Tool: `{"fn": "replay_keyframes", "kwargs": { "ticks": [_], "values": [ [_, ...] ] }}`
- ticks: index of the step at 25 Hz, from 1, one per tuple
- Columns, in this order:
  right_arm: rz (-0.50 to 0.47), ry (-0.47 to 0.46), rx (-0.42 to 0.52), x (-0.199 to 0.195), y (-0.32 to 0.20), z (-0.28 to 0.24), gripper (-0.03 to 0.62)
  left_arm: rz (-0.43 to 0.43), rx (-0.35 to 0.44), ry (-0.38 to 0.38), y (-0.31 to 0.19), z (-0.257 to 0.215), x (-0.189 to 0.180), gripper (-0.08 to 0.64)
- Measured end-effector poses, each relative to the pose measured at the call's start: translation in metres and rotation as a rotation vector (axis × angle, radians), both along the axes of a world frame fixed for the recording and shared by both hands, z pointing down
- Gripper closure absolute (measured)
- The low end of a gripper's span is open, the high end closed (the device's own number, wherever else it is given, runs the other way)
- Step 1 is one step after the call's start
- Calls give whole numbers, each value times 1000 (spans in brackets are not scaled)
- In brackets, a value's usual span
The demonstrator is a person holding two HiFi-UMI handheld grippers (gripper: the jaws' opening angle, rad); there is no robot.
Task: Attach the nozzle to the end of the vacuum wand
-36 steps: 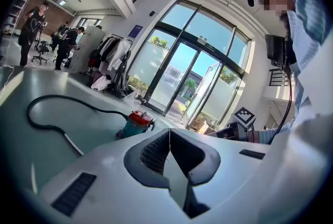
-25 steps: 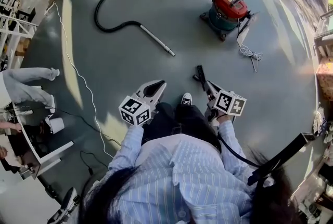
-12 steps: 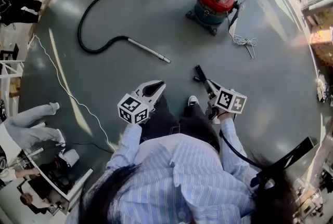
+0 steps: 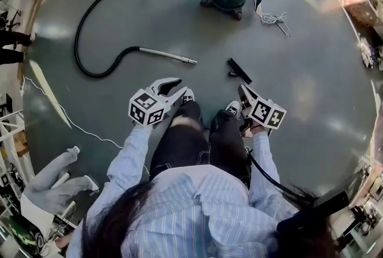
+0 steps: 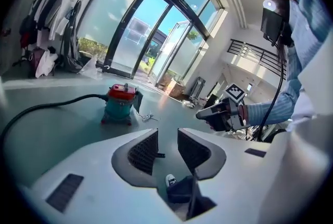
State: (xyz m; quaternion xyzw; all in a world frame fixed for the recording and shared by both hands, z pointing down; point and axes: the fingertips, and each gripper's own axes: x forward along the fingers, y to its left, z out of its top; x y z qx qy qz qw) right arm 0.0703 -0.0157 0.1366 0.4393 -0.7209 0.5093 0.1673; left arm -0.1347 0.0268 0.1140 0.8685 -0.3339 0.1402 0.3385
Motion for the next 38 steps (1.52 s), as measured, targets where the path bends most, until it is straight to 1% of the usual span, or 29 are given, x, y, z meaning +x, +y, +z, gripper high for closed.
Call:
{"fn": "replay_keyframes", "kwargs": {
  "ticks": [2, 5, 7, 9, 11, 14, 19, 22, 23, 24, 25, 26, 27, 30, 33, 38],
  "values": [
    [3, 1, -3, -3, 7, 12, 584, 14, -2, -27, -2, 18, -7, 460],
    [-11, 17, -23, -3, 21, 32, 584, 19, -22, -44, -1, 47, -11, 455],
    [-27, 29, -37, 1, 28, 55, 584, 25, -35, -62, 0, 72, -12, 454],
    [-39, 33, -58, 7, 33, 86, 584, 37, -50, -96, 1, 104, -11, 454],
    [-48, 54, -68, 17, 36, 120, 584, 54, -70, -140, 2, 141, -11, 454],
    [-70, 106, -51, 33, 35, 174, 583, 70, -96, -194, 1, 201, -14, 454],
    [-83, 144, -39, 64, 41, 274, 583, 80, -74, -286, -8, 304, -23, 454],
    [-139, 189, -12, 86, 33, 347, 579, 105, -60, -355, -28, 381, -29, 454],
    [-164, 195, -7, 91, 31, 371, 549, 115, -54, -373, -34, 404, -30, 454],
    [-185, 193, -8, 95, 29, 395, 473, 121, -47, -389, -40, 426, -33, 452],
    [-204, 191, -10, 99, 27, 419, 417, 125, -41, -406, -46, 448, -36, 443],
    [-222, 198, -8, 103, 24, 441, 386, 129, -37, -427, -51, 470, -40, 429],
    [-240, 216, 1, 108, 19, 463, 367, 137, -37, -452, -56, 494, -44, 415],
    [-261, 264, 48, 122, -5, 523, 354, 196, -42, -537, -70, 567, -52, 392],
    [-250, 269, 96, 132, -26, 573, 354, 273, -30, -622, -79, 632, -60, 378],
    [-282, 316, 145, 151, -55, 629, 354, 348, 3, -689, -93, 704, -68, 359]
  ]
}}
